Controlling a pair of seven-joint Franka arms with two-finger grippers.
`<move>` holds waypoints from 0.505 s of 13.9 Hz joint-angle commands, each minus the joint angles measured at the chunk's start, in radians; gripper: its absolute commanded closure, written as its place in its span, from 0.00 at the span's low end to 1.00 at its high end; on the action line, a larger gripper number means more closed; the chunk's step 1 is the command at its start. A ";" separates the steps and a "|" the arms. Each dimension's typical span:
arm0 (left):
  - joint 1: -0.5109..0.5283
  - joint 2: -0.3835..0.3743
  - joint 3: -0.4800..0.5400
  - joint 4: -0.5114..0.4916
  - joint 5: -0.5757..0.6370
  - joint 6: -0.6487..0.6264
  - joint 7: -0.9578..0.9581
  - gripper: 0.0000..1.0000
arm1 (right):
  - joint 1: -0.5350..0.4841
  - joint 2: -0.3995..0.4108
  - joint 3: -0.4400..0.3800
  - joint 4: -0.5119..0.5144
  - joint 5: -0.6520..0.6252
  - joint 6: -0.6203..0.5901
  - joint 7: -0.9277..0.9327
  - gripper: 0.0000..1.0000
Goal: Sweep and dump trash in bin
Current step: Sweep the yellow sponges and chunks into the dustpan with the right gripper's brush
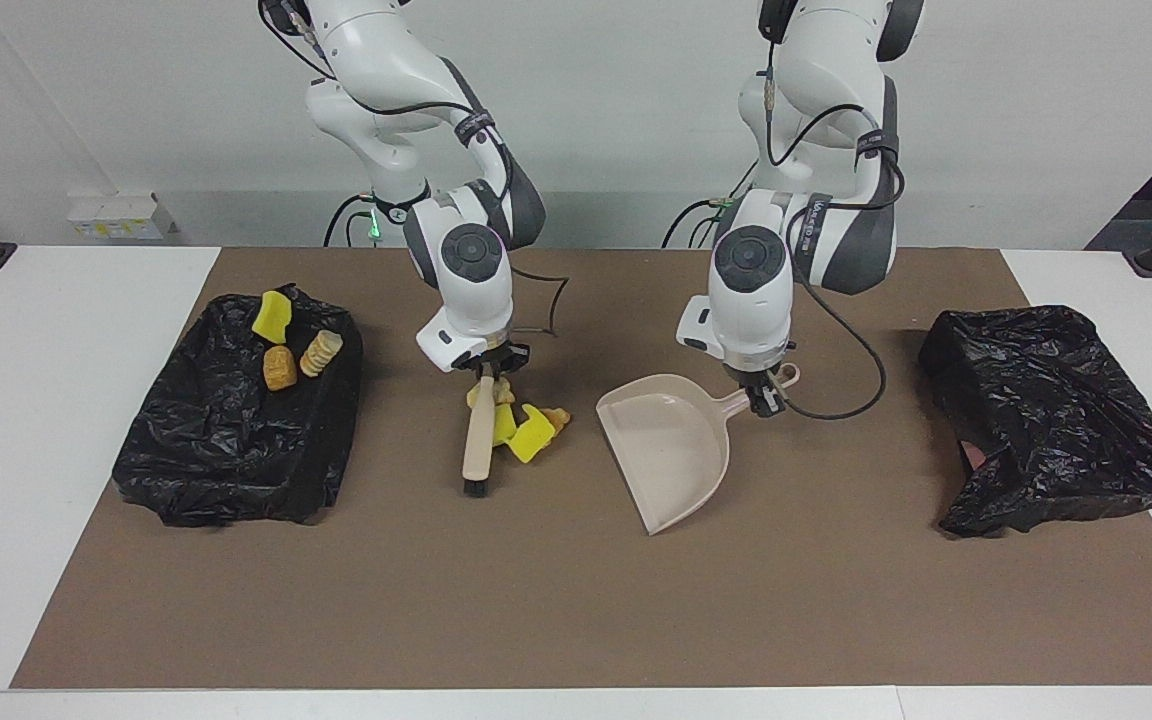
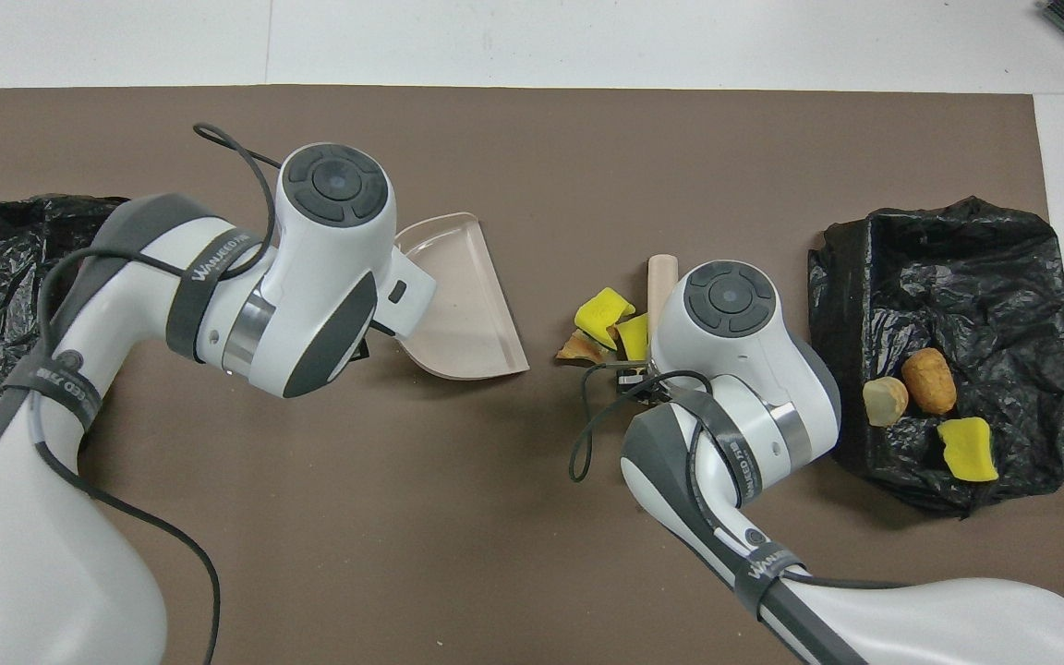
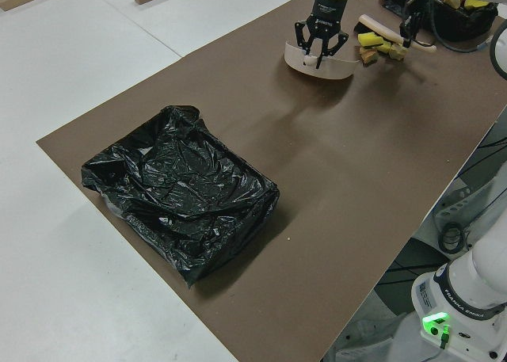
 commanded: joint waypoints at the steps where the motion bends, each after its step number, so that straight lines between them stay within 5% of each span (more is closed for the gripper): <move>1: -0.057 -0.110 0.007 -0.164 0.059 0.068 0.020 1.00 | -0.003 0.007 0.030 -0.042 0.052 0.040 -0.005 1.00; 7: -0.109 -0.127 0.004 -0.189 0.058 0.085 0.014 1.00 | -0.003 0.049 0.119 0.011 0.240 0.118 -0.021 1.00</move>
